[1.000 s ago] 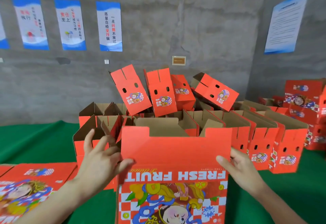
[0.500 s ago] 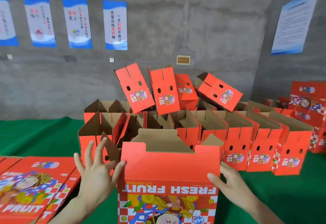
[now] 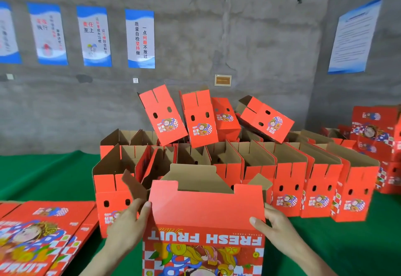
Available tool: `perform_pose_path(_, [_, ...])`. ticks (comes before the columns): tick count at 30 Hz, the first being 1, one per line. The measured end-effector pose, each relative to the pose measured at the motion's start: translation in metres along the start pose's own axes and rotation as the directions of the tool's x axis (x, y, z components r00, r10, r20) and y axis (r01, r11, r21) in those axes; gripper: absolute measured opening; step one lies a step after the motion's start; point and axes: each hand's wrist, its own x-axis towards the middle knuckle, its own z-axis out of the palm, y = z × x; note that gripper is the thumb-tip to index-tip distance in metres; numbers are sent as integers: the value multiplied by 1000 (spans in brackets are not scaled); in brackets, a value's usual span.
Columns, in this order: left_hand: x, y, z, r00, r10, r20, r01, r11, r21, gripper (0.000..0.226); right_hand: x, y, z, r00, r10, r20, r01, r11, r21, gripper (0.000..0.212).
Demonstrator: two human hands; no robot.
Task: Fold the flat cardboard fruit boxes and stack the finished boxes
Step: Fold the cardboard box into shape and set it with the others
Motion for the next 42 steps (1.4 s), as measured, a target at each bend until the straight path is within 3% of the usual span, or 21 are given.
perform_pose_path(2, [-2, 7, -5, 995, 101, -1, -101, 991, -91, 38, 3, 0, -1, 999, 25, 22, -25, 1000, -2, 19])
perform_pose_path(3, [-2, 10, -8, 992, 126, -11, -126, 990, -59, 43, 4, 0, -2, 999, 38, 29, -38, 999, -1, 19])
perform_pose_path(8, [1, 15, -18, 960, 270, -74, -243, 935, 257, 44, 2, -4, -3, 998, 64, 23, -64, 998, 7, 20])
perform_pose_path(12, [-4, 11, -12, 958, 236, -165, -201, 959, 201, 55, 5, -7, 8, 984, 91, -152, -99, 994, -50, 58])
perform_pose_path(21, [-9, 2, -11, 953, 242, -185, -224, 968, 111, 28, 15, -2, 26, 927, 75, -368, -131, 983, -130, 60])
perform_pose_path(23, [-8, 5, -9, 947, 252, -199, -237, 967, 95, 24, 17, -1, 24, 927, 97, -363, -160, 976, -146, 52])
perform_pose_path(25, [-6, 5, -6, 949, 255, -186, -239, 965, 105, 17, 18, -1, 24, 929, 98, -357, -172, 969, -180, 23])
perform_pose_path(26, [-5, 5, -5, 949, 262, -173, -244, 963, 118, 13, 18, -4, 24, 933, 120, -339, -192, 963, -187, 15])
perform_pose_path(28, [-3, 4, -4, 953, 270, -133, -251, 957, 149, 13, 19, -2, 22, 947, 119, -298, -192, 954, -229, 65])
perform_pose_path(30, [2, 2, -2, 949, 306, -80, -286, 938, 197, 39, 21, -5, 21, 964, 38, -265, -110, 959, -262, 79])
perform_pose_path(33, [6, 1, -6, 928, 371, -27, -360, 914, 186, 76, 21, -6, 24, 973, -17, -231, -49, 961, -273, 79])
perform_pose_path(36, [8, 0, -7, 917, 399, -19, -392, 909, 143, 88, 23, -7, 21, 978, -97, -183, 24, 930, -366, 78])
perform_pose_path(39, [10, 2, -7, 909, 416, -13, -411, 902, 135, 88, 30, -16, 14, 980, -194, 51, 188, 797, -574, 73])
perform_pose_path(42, [12, 3, -6, 888, 459, -5, -455, 881, 129, 85, 47, -30, 11, 924, -228, 307, 381, 609, -695, 71])
